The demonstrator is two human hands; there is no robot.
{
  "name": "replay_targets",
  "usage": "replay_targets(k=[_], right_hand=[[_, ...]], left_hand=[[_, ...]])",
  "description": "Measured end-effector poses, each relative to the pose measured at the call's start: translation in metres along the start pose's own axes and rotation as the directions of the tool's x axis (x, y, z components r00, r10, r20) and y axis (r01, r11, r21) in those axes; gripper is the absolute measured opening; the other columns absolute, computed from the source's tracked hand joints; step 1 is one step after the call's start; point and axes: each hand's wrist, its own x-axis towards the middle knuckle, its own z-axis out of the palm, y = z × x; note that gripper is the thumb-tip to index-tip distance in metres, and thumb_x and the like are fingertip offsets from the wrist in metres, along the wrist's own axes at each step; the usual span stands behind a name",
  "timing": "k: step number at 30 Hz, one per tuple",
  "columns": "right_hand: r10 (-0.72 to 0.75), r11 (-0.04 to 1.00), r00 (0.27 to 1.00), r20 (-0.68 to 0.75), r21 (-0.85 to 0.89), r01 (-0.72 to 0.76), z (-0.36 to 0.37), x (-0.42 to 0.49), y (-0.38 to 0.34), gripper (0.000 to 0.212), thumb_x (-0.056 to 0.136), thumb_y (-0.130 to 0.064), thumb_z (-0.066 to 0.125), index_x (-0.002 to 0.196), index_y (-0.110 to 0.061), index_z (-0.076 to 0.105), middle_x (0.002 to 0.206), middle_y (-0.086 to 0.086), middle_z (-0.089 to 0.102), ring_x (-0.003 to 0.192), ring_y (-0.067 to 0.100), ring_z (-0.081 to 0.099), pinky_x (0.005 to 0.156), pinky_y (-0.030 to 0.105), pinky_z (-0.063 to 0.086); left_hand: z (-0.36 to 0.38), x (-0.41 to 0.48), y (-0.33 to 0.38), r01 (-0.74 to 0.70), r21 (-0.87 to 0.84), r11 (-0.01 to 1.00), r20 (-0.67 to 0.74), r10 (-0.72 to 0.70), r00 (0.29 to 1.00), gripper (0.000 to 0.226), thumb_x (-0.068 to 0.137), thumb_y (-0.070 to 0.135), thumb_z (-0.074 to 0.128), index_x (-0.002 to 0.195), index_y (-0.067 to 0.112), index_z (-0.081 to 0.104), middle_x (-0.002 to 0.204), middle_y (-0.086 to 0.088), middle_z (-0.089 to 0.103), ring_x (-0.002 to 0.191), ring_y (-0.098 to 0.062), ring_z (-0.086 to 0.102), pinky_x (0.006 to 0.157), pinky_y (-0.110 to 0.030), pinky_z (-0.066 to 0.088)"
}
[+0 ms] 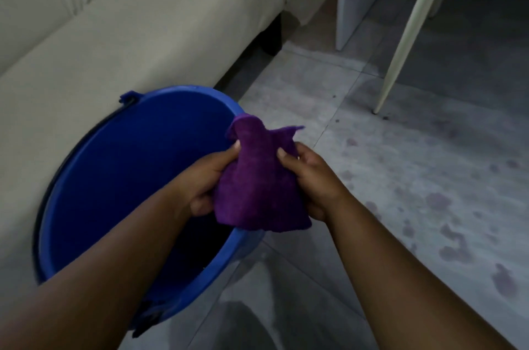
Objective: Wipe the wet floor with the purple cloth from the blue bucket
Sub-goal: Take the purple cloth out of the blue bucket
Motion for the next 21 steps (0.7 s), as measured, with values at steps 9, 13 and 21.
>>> replay_targets(k=[9,13,21], right_hand=[[-0.464,0.873,0.875,-0.139,-0.239,0.425,-0.051,-0.024,-0.101,0.048,0.081,-0.009,0.068,0.120,-0.035,0.058,0.121,-0.003,0.072,0.104,0.022,0.071,0.082,0.040,0.059],[-0.546,0.816,0.793,-0.270,-0.388,0.429,-0.117,-0.064,-0.121,0.082,0.079,-0.004,0.064,0.140,-0.054,0.043,0.155,-0.009,0.040,0.135,0.015,0.050,0.103,0.043,0.052],[-0.345,0.595,0.816,-0.464,-0.781,-0.193,-0.231,-0.139,-0.039,0.058,0.088,-0.001,0.065,0.101,-0.057,0.069,0.132,0.004,0.065,0.113,0.021,0.065,0.100,0.044,0.054]], left_hand=[[0.087,-0.025,0.095,-0.483,0.342,0.806,-0.125,0.549,0.826,0.015,0.096,0.037,0.052,0.100,0.028,0.064,0.091,0.000,0.077,0.079,-0.016,0.074,0.063,-0.032,0.061],[0.170,0.031,0.085,-0.389,0.550,0.739,-0.115,0.528,0.841,0.017,0.087,0.029,0.050,0.101,0.026,0.059,0.095,-0.004,0.071,0.077,-0.021,0.072,0.070,-0.040,0.056],[0.220,0.098,-0.111,-0.219,0.773,0.595,-0.037,0.388,0.921,0.020,0.097,0.010,0.039,0.114,0.001,0.047,0.110,-0.025,0.062,0.100,-0.040,0.062,0.082,-0.043,0.051]])
